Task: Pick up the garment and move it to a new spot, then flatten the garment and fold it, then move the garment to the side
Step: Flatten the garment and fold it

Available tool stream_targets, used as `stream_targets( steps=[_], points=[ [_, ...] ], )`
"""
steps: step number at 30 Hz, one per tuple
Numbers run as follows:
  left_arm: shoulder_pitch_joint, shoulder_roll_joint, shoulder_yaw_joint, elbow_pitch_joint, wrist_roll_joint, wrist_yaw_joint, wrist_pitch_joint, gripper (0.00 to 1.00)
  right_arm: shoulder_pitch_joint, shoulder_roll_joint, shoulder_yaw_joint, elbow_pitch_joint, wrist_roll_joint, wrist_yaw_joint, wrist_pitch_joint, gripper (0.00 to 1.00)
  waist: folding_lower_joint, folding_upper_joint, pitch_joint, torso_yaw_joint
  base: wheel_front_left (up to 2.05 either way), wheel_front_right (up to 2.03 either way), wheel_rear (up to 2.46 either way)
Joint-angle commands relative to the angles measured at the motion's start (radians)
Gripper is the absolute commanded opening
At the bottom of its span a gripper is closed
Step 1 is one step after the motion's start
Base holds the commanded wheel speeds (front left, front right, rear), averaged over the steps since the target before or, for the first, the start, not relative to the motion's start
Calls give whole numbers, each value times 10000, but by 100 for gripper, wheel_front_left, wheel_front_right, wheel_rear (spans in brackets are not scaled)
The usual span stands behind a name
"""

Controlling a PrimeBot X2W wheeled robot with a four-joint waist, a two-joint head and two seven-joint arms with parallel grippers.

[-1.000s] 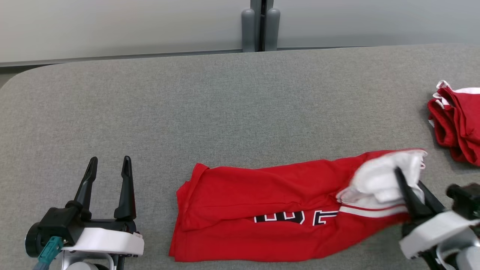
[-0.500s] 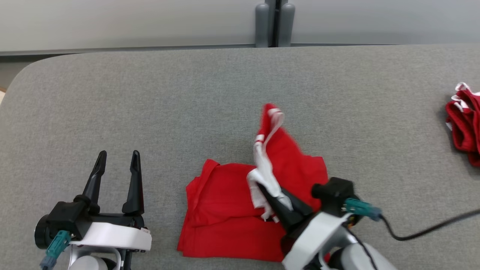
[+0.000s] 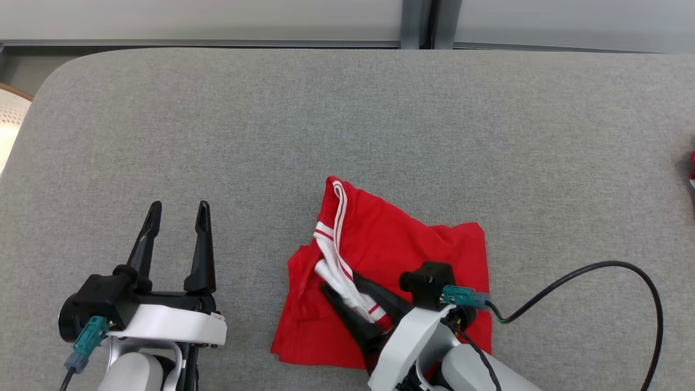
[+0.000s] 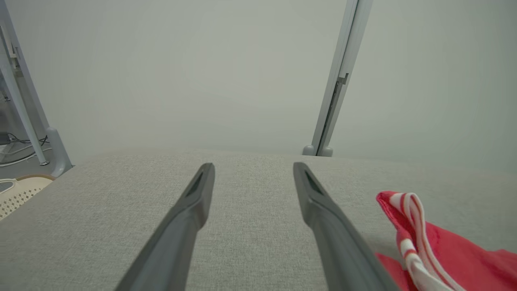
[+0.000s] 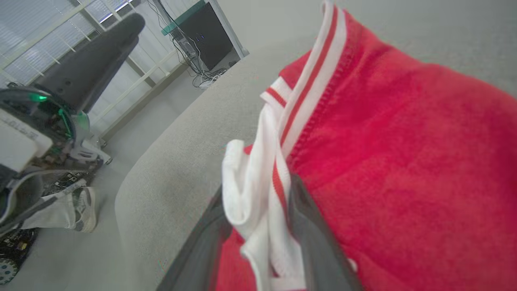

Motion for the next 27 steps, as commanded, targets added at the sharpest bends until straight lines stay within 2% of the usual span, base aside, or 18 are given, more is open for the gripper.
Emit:
stream_targets(
  steps=[1, 6, 10, 17, 18, 20, 27],
  points=[
    [-144, -10, 108, 43, 119, -78, -9, 100, -282, 17, 244, 31, 158, -1, -311, 100, 0, 0, 30, 13, 0, 0, 0],
    [-117, -118, 282, 147, 250, -183, -9, 100, -856, -100, 1122, -616, 486, -3, -1243, 100, 0, 0, 32, -43, 0, 0, 0],
    [-117, -149, 425, 195, 374, -265, -9, 100, -1117, -586, 838, -1275, 371, -1, -2024, 100, 0, 0, -7, -122, 0, 0, 0],
    [153, -137, 716, 301, 570, -338, -9, 100, -143, -1658, -2250, -2487, -942, -1, -2389, 100, 0, 0, -242, -368, 0, 0, 0],
    [153, -137, 716, 301, 570, -338, -9, 100, -143, -1658, -2250, -2487, -942, -1, -2389, 100, 0, 0, -242, -368, 0, 0, 0],
    [238, -129, 769, 333, 609, -363, -9, 100, 308, -1860, -3131, -2646, -1394, -3, -2400, 100, 0, 0, -347, -446, 0, 0, 0],
    [636, 64, 884, 497, 677, -462, -9, 100, 2180, -2502, -5792, -3262, -2899, -3, -1718, 100, 0, 0, -729, -642, 0, 0, 0]
  ],
)
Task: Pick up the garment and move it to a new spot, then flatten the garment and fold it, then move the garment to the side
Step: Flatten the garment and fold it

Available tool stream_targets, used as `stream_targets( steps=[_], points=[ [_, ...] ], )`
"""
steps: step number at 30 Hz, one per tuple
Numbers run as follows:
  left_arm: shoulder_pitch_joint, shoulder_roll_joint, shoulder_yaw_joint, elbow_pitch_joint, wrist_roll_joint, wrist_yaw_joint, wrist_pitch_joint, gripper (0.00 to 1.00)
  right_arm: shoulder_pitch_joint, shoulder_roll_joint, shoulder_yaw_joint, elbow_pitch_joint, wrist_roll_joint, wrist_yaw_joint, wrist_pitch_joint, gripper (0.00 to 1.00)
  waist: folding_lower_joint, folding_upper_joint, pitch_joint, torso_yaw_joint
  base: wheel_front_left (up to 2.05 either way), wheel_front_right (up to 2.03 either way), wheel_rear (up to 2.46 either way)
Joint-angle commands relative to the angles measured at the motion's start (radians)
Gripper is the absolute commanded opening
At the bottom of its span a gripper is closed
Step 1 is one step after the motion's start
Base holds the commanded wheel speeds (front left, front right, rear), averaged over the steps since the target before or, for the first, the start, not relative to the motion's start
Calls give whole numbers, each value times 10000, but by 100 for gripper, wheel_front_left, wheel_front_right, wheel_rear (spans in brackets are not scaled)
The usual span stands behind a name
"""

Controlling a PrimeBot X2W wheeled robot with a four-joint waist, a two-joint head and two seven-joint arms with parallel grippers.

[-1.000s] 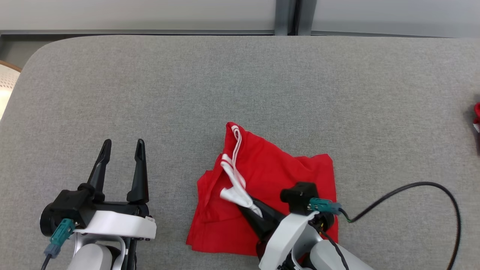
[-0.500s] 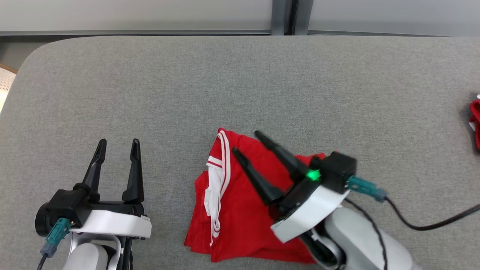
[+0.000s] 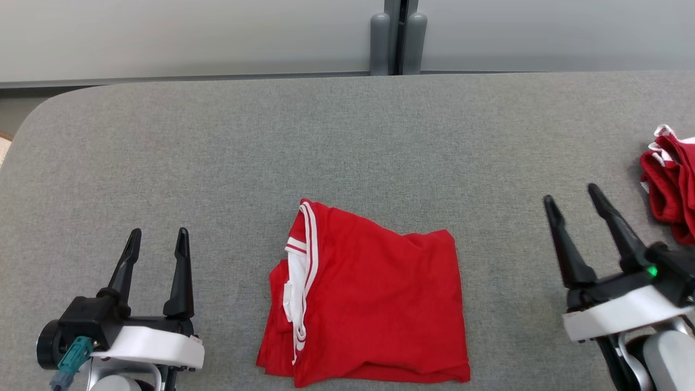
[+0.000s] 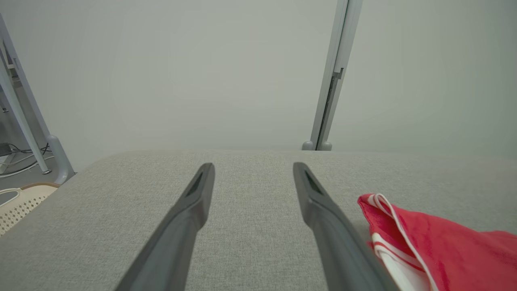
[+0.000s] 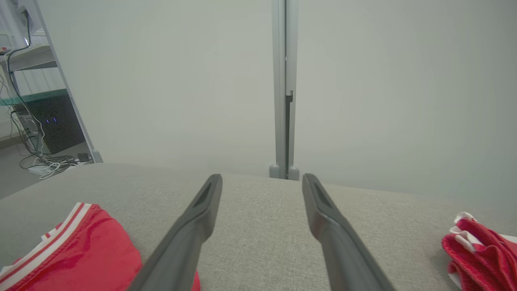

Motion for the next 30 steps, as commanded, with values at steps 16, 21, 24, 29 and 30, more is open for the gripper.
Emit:
stream_targets(
  steps=[16, 21, 24, 29, 30],
  points=[
    [1480, 390, 136, -237, -242, 127, 332, 100, 2487, 601, -1453, -1396, -604, -3, 1168, 100, 0, 0, -1408, -417, 0, 0, 0],
    [1947, 436, 95, -477, -275, 208, 470, 100, 2898, 690, -1545, -1456, -668, -3, 1306, 100, 0, 0, -1824, -440, 0, 0, 0],
    [2158, 444, 73, -648, -296, 263, 536, 100, 3116, 743, -1640, -1550, -673, -3, 1404, 100, 0, 0, -1978, -444, 0, 0, 0],
    [2387, 468, 60, -879, -317, 384, 665, 100, 3289, 729, -1705, -1597, -517, -3, 1444, 100, 0, 0, -2149, -485, 0, 0, 0],
    [2428, 471, 44, -915, -308, 413, 696, 100, 3274, 703, -1704, -1586, -525, -3, 1456, 100, 0, 0, -2170, -489, 0, 0, 0]
  ],
)
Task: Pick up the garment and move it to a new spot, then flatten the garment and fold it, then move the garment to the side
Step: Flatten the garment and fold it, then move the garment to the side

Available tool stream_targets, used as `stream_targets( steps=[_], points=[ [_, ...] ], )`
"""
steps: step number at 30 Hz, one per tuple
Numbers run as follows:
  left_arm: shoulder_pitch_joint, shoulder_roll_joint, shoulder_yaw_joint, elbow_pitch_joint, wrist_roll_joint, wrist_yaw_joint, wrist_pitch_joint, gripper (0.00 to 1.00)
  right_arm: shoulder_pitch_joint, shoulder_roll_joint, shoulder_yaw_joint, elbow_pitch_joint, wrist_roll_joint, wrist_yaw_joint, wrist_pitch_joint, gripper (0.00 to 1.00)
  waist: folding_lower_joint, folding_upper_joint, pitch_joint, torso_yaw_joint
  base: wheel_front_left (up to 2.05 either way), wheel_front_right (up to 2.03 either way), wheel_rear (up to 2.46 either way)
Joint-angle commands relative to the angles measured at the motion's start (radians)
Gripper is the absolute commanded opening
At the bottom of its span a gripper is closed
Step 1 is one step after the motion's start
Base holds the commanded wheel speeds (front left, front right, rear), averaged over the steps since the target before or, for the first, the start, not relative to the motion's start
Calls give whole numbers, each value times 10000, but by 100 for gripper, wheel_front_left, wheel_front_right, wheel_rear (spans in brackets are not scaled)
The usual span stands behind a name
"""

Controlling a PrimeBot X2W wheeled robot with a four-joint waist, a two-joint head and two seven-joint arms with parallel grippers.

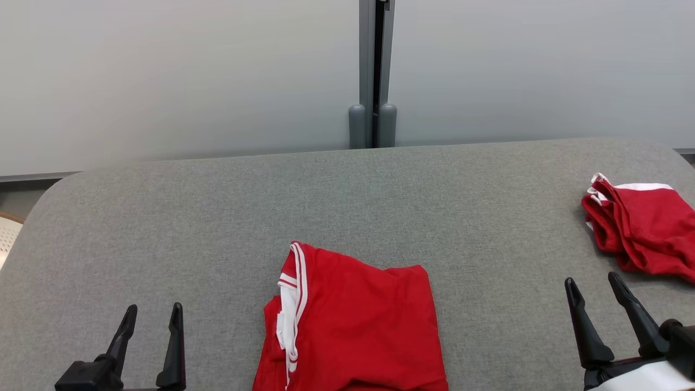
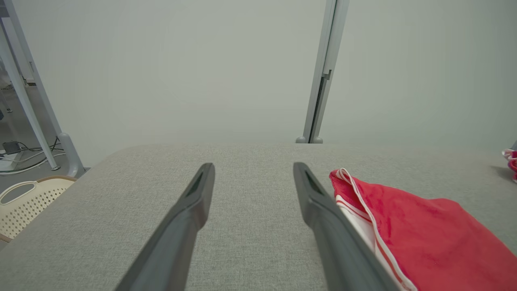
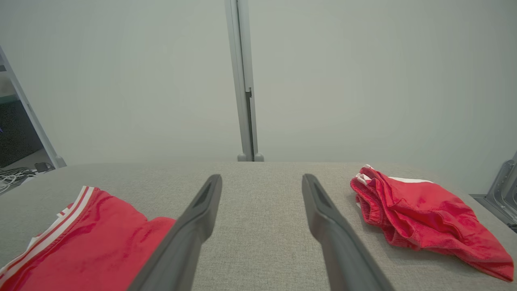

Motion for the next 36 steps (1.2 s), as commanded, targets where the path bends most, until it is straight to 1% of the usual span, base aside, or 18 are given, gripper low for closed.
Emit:
stream_targets(
  steps=[1, 18, 25, 31, 36],
  points=[
    [116, 39, -13, -84, -20, 83, 42, 100, 51, -57, -28, 2, 4, -1, 39, 100, 0, -1, -32, -4, 0, 0, 0],
    [201, 3, -150, -585, 28, 441, 386, 100, -116, -132, 195, 169, 22, -1, 18, 100, 0, -1, -120, -36, 0, 0, 0],
    [-183, -23, -241, -757, 44, 453, 405, 100, -227, -135, 364, 356, -7, -1, 141, 100, 0, -1, 59, 197, 0, 0, 0],
    [-1022, -106, -458, -713, 81, 258, 269, 100, -713, -60, 1299, 1264, 333, -1, 178, 100, 0, -1, 732, 827, 0, 0, 0],
    [-1746, -252, -594, -432, 69, 77, -16, 100, -1442, 237, 2245, 2770, 795, -1, 102, 100, 0, -1, 1346, 1357, 0, 0, 0]
  ],
)
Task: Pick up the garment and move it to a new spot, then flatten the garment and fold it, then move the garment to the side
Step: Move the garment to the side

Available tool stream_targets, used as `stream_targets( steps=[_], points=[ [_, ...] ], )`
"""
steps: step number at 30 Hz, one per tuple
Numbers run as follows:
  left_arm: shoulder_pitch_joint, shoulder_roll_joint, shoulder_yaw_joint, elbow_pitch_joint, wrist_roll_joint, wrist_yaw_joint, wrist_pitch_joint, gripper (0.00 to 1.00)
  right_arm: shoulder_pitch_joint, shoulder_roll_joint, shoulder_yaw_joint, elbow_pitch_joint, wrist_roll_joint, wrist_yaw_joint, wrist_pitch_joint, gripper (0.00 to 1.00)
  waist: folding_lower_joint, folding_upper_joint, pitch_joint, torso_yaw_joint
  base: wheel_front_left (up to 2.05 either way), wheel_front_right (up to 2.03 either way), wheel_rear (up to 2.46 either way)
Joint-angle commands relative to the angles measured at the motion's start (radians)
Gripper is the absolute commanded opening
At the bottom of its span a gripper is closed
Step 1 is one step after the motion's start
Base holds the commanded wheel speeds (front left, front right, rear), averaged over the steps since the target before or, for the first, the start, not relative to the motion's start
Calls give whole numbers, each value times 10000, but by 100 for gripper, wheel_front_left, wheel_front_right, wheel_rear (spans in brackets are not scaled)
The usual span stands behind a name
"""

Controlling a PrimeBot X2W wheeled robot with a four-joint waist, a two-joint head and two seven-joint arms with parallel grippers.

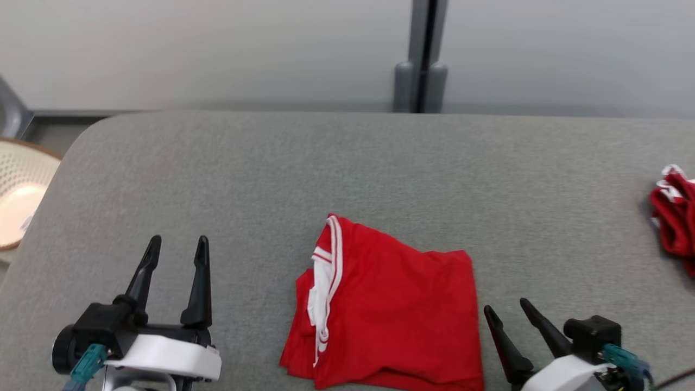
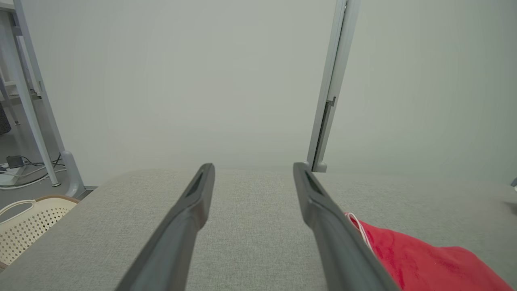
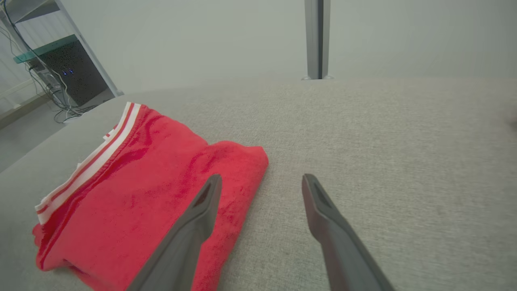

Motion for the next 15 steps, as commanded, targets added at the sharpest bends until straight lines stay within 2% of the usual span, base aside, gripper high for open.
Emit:
stream_targets(
  steps=[1, 8, 9, 10, 11, 15],
  points=[
    [-376, -29, -22, 112, 43, -91, -128, 100, -350, 137, 167, 621, 196, -3, -71, 100, 0, 0, 512, 498, 0, 0, 0],
    [-1094, -255, -123, 635, 10, -292, -480, 100, -1315, 599, 1132, 3076, 983, -1, -47, 100, 0, 0, 1027, 922, 0, 0, 0],
    [-1164, -296, -119, 718, 5, -312, -521, 100, -1377, 718, 1180, 3307, 1210, -4, -123, 87, 0, 0, 1062, 930, 0, 0, 0],
    [-1221, -318, -115, 799, 1, -334, -563, 100, -1439, 724, 1339, 3501, 1260, -4, -85, 53, 0, 0, 1083, 931, 0, 0, 0],
    [-1288, -336, -66, 920, 27, -372, -619, 100, -1528, 680, 1613, 3758, 1453, -3, -177, 0, 0, 0, 1106, 894, 0, 0, 0],
    [-1363, -254, -40, 1071, 144, -394, -680, 100, -1758, 415, 1920, 3820, 1536, -3, -432, 0, 0, 0, 1153, 731, 0, 0, 0]
  ],
)
